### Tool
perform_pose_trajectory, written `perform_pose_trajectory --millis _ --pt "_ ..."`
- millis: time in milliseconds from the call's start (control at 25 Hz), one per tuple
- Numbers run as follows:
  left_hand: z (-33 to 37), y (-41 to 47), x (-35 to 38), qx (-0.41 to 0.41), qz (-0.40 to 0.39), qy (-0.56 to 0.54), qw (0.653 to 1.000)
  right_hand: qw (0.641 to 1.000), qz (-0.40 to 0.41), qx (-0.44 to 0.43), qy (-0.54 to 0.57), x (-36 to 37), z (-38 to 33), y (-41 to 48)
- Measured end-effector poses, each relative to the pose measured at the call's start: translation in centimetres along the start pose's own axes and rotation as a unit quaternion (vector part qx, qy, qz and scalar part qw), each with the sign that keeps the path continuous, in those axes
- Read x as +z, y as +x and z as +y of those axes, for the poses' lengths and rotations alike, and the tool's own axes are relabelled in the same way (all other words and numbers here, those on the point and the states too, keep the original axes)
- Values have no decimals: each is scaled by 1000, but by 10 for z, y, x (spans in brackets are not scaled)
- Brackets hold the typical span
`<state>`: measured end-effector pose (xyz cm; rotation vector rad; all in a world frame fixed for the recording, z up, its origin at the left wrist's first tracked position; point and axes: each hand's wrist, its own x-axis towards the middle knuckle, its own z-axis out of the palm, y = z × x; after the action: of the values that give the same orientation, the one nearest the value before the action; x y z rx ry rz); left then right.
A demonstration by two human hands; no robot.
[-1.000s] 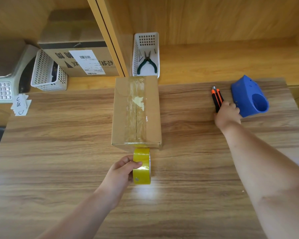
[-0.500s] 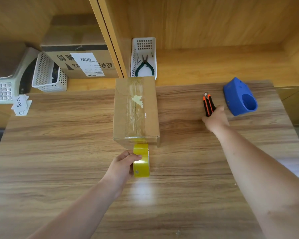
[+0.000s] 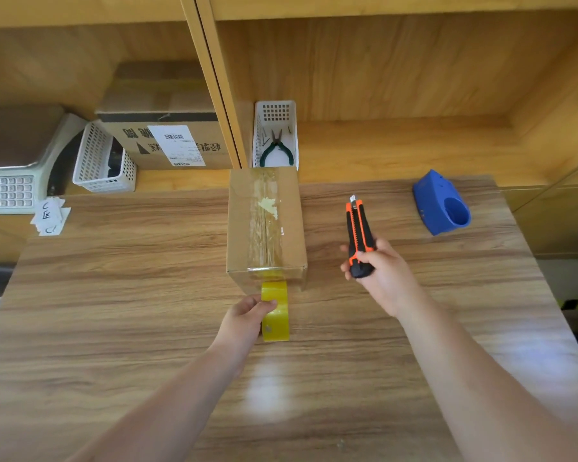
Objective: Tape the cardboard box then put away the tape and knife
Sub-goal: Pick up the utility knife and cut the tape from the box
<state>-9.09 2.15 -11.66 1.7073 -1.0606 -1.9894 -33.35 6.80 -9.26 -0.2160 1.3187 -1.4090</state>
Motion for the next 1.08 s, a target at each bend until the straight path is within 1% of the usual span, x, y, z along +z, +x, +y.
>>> perform_pose_trajectory --millis 80,160,280,400,640,920,1080 --pt "-4 -2 -2 14 3 27 1000 999 -51 0 11 6 -3 -18" --pt "-8 -1 -4 20 7 55 998 995 -96 -11 -29 12 -2 -33" --pt "-7 2 -6 17 6 77 997 987 -107 -41 -112 21 4 -47" --pt "-7 4 -8 32 4 99 995 982 -86 -59 -159 28 6 -56" --pt "-6 4 -8 40 8 117 992 980 -4 -69 -186 37 10 -67" --pt "-14 6 -11 46 -5 110 993 978 97 -30 -181 41 15 -69" --pt "-11 6 -11 34 0 111 993 984 72 -60 -149 45 17 -71"
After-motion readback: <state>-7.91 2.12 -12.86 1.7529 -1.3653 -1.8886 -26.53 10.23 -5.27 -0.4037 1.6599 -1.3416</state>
